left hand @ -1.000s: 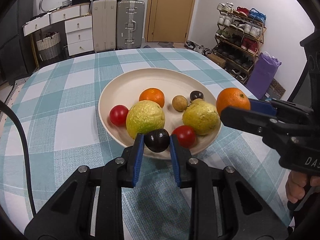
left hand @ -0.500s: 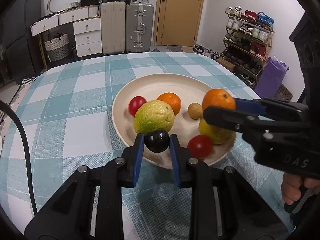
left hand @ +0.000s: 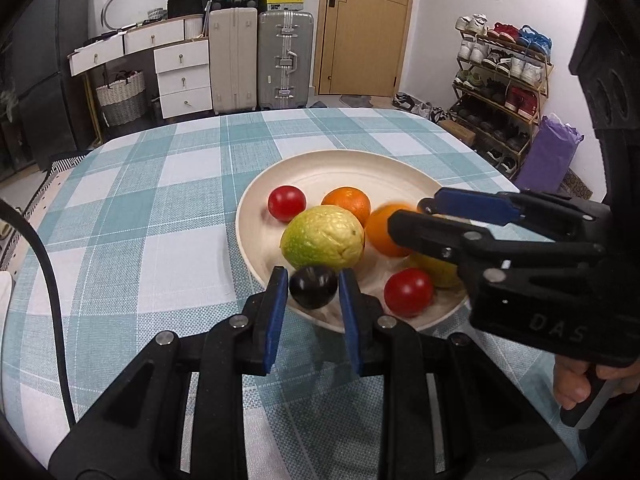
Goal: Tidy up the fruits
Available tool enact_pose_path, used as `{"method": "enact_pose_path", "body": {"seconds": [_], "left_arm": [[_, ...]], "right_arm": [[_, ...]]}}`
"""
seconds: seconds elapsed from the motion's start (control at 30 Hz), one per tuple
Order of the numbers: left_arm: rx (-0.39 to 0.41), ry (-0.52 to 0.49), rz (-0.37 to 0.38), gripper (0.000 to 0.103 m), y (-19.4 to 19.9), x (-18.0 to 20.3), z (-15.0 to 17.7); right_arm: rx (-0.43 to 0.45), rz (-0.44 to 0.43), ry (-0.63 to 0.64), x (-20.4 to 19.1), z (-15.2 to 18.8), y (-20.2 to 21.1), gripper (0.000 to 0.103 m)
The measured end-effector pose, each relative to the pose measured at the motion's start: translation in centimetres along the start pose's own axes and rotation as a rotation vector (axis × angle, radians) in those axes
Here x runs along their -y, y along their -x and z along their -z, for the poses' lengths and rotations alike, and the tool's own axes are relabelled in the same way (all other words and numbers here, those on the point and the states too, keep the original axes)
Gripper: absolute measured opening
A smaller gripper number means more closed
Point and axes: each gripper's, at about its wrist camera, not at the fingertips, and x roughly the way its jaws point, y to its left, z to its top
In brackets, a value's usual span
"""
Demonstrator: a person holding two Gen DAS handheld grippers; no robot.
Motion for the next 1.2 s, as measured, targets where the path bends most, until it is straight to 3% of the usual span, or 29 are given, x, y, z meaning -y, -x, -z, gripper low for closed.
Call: {"method": "enact_pose_path", "body": {"seconds": [0.1,0.23,0.3,0.43,0.5,0.63,0.97,1.2], "left_arm": [[0.001,-0.002,-0.007,0.029,0.2,0.0,0.2],[0.025,-0.009,-0.027,0.057,1.1,0.1,0.6],[0.043,-0.006,-0.031,0.066,1.7,0.0,0.8],[0.084,0.003,-0.028,0.084,3.4,-0.2,0.9],[0.115,0.007,-0.023,0.087,4.5,-0.2,1.1],[0.161,0.006,-0.034,0.102,6.5,-0.1,1.8],[0.249,0.016,-0.076,0.102,9.8,0.4,3.8],[0.303,0.017,-0.061,0.102,10.9,0.5,4.6]], "right_arm": [[0.005,0.014,-0.012,0.6,0.3,0.7,0.051],[0.003,0.018,-0.036,1.6,1.1,1.6,0.06],[0.016,0.018,-0.042,1.9,1.5,2.2,0.077],[0.053,0.001,-0.07,2.6,2.4,3.8,0.092],[0.082,-0.008,-0.078,2.7,2.8,4.5,0.103],[0.119,-0.023,-0.077,2.8,3.6,5.6,0.103],[0.188,-0.046,-0.038,1.9,5.3,7.9,0.103],[0.236,-0.045,-0.022,1.9,6.4,8.5,0.103]]}}
